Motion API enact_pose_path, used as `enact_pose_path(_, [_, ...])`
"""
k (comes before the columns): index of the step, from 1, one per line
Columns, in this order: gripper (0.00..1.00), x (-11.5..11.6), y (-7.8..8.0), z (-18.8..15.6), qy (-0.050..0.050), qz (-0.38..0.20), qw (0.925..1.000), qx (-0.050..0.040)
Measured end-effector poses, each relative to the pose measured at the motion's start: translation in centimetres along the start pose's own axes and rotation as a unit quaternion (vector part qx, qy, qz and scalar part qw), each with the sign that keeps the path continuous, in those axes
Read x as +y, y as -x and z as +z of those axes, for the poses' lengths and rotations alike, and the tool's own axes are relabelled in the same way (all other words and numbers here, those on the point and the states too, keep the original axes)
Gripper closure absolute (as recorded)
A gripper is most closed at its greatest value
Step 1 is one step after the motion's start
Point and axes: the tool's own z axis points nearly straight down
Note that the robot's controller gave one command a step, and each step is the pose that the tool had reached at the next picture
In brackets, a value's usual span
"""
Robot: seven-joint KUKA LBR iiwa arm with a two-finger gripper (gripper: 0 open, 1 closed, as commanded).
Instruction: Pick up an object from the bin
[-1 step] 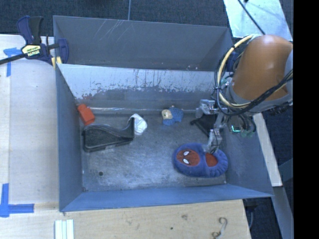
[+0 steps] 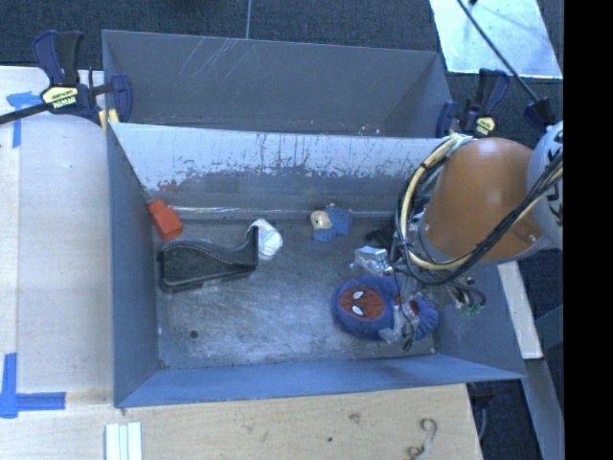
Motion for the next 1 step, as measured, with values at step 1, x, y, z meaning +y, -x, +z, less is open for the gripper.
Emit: enact_pose_path(1, [0.00, -1.41, 1.27, 6.41, 0.000, 0.113, 0.9936, 0.0010])
